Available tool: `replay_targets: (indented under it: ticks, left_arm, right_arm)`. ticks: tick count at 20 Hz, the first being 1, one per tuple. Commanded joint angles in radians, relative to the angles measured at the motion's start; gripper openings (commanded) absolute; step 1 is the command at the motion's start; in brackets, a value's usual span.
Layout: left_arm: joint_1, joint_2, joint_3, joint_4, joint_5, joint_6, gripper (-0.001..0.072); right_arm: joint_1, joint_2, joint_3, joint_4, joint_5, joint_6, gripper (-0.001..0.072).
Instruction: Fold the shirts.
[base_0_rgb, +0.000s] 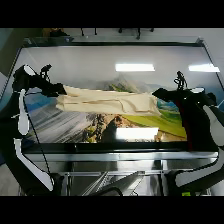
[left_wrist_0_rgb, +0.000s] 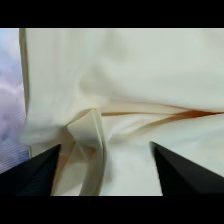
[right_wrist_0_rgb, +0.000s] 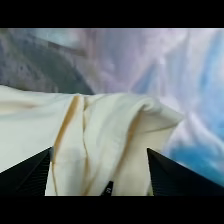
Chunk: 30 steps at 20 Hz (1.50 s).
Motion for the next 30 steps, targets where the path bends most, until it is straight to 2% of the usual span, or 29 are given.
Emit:
replay_targets:
  ticks: [1,4,7,10,13,14,15,16,17,18,19,20,21,22,23,26,28,30]
  left_arm:
    - [0.000,-0.026,0.119,-0.004,-0.076,-0.007,0.0683]
    - [0.000,0.002,0.164,-0.037,-0.119,-0.053,0.0682]
    - [-0.001,0.080,0.046,-0.229,-0.039,-0.053,0.0681]
    - [-0.007,0.103,0.000,-0.373,-0.030,-0.043,0.0662]
    - [-0.059,0.100,0.000,-0.376,-0.061,-0.043,0.0660]
    - [-0.089,0.097,0.000,-0.375,-0.066,-0.042,0.0531]
    - [-0.121,0.095,0.000,-0.376,-0.064,-0.039,0.0241]
    - [-0.156,0.094,0.000,-0.376,-0.045,-0.020,0.0009]
    - [-0.197,0.092,0.000,-0.377,-0.012,-0.016,0.0016]
    - [-0.239,0.089,0.000,-0.377,0.021,-0.016,0.0016]
    - [-0.285,0.080,0.000,-0.376,0.061,-0.016,0.0016]
    - [-0.332,0.068,0.000,-0.376,0.093,-0.016,0.0016]
    - [-0.380,0.046,0.000,-0.376,0.124,-0.017,0.0016]
    - [-0.425,0.020,0.000,-0.376,0.149,-0.018,0.0016]
    - [-0.470,-0.013,0.000,-0.372,0.169,-0.019,0.0016]
    - [-0.578,-0.094,0.001,-0.359,0.259,-0.020,0.0015]
    - [-0.637,-0.127,0.001,-0.344,0.366,-0.056,0.0015]
    - [-0.693,-0.158,0.014,-0.352,0.430,-0.100,0.0015]
  right_arm:
    - [-0.058,-0.007,0.061,-0.121,0.101,0.103,0.0698]
    - [-0.080,-0.024,0.063,-0.121,0.171,0.103,0.0699]
    - [-0.066,-0.080,0.063,-0.086,0.247,0.097,0.0698]
    - [-0.043,-0.141,0.063,-0.063,0.289,0.094,0.0698]
    - [-0.013,-0.178,0.063,-0.006,0.296,0.062,0.0698]
    - [-0.005,-0.179,0.063,0.026,0.296,0.042,0.0698]
    - [0.003,-0.177,0.064,0.056,0.296,0.029,0.0697]
    - [0.011,-0.177,0.069,0.062,0.297,0.026,0.0690]
    - [0.018,-0.177,0.074,0.061,0.297,0.026,0.0630]
    - [0.025,-0.177,0.077,0.061,0.297,0.026,0.0477]
    - [0.032,-0.177,0.080,0.066,0.297,0.014,0.0384]
    - [0.043,-0.176,0.085,0.073,0.298,0.008,0.0208]
    - [0.053,-0.174,0.096,0.072,0.306,0.007,0.0085]
    - [0.056,-0.165,0.112,0.071,0.319,0.007,0.0043]
    - [0.056,-0.146,0.135,0.072,0.339,0.011,0.0033]
    - [0.054,-0.048,0.254,0.071,0.466,0.063,0.0033]
    - [0.052,0.009,0.373,0.072,0.601,0.121,0.0033]
    - [0.050,0.047,0.495,0.072,0.673,0.156,0.0032]
